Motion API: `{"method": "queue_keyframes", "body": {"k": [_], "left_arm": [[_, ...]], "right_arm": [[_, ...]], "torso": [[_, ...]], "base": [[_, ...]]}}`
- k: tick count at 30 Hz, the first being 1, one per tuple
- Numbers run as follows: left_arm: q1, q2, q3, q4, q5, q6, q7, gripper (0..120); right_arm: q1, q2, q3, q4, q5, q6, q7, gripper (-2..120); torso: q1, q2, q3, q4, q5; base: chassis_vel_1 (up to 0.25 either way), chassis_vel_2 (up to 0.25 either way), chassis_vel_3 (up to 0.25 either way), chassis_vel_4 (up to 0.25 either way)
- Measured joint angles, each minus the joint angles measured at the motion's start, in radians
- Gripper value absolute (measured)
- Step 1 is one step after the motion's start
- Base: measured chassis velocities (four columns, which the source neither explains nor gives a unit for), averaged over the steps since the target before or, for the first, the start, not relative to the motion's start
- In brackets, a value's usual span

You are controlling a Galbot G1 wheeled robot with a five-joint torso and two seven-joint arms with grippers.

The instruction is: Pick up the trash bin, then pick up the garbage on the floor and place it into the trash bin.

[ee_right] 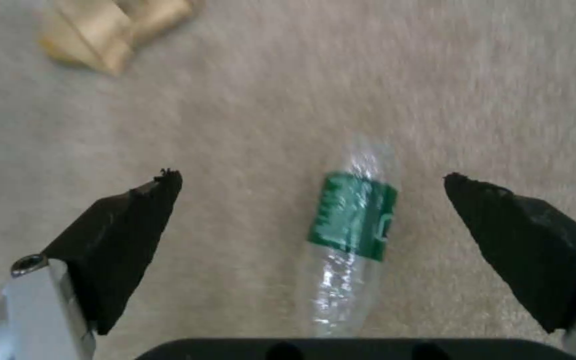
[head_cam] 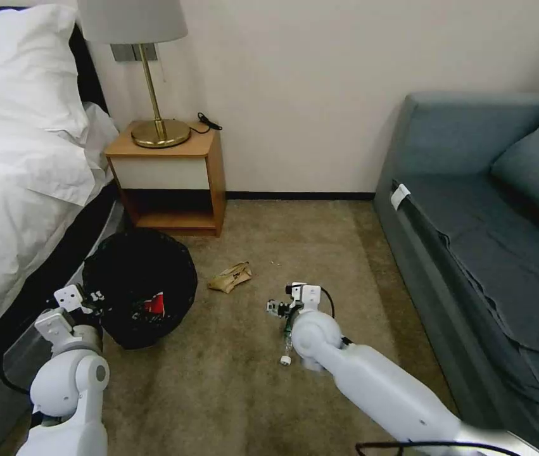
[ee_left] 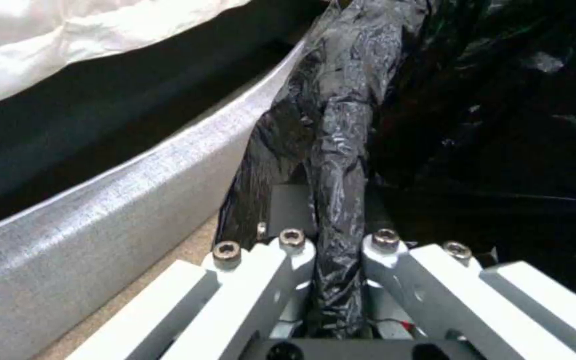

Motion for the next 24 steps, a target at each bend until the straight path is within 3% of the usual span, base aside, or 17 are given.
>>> {"method": "queue_keyframes", "body": {"k": [11,24], "left_arm": [[0.003,0.005,0.002,0.002,0.006,0.000,0.000,3],[0.014,0.010,-0.001,-0.005,0.007,-0.004,-0.002,3]], "right_arm": [[-0.010,0.088,-0.007,-0.284,-0.116,0.054,-0.112,100],[-0.021,0.129,0.003,-0.407,-0.190,0.089,-0.182,97]], "torso": [[0.000,0.000,0.000,-0.0001,-0.0002],[0.000,0.000,0.000,0.0000,0.0000]], "base": [[0.000,0.000,0.000,0.000],[0.000,0.000,0.000,0.000]]}}
